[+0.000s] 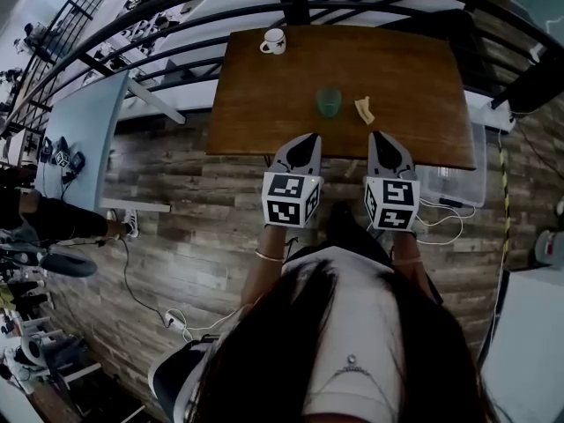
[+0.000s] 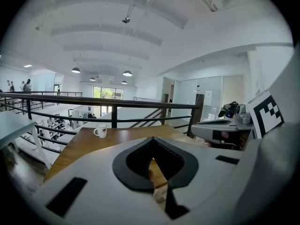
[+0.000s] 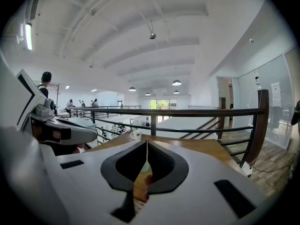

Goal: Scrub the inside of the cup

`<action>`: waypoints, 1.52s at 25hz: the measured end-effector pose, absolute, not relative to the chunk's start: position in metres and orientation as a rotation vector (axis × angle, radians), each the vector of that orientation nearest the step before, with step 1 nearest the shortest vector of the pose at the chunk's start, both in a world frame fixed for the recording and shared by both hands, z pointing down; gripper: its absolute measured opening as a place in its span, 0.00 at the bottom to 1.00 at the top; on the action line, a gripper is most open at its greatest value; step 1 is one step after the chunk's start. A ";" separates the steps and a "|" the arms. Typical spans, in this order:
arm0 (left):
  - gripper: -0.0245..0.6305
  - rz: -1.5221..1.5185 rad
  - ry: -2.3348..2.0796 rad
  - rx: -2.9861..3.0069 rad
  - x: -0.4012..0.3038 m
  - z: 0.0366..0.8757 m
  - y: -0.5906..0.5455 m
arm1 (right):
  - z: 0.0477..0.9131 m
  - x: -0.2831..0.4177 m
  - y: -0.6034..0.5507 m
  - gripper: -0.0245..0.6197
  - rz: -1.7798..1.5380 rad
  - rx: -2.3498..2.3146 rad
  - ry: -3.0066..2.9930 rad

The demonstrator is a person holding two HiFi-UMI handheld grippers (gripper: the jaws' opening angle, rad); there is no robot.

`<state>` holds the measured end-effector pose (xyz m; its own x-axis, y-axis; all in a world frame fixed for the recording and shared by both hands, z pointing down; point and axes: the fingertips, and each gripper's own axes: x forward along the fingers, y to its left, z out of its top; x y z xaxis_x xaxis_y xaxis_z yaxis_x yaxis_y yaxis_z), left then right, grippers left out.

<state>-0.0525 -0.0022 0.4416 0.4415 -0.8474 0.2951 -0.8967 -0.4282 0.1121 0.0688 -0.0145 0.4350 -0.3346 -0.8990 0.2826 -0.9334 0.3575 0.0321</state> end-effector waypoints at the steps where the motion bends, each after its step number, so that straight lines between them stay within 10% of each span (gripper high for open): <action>1: 0.05 0.286 -1.513 2.443 -0.049 0.442 -0.008 | 0.437 0.072 -0.020 0.10 0.201 1.633 -2.369; 38: 0.11 0.383 -1.588 2.330 -0.026 0.490 -0.119 | 0.504 0.089 -0.147 0.10 0.316 1.326 -2.396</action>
<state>-0.0259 -0.1186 0.4901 0.3553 -0.8546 0.3788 -0.9333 -0.3471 0.0921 0.0886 -0.1474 0.5036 -0.4812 -0.7625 0.4324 -0.8485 0.5291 -0.0113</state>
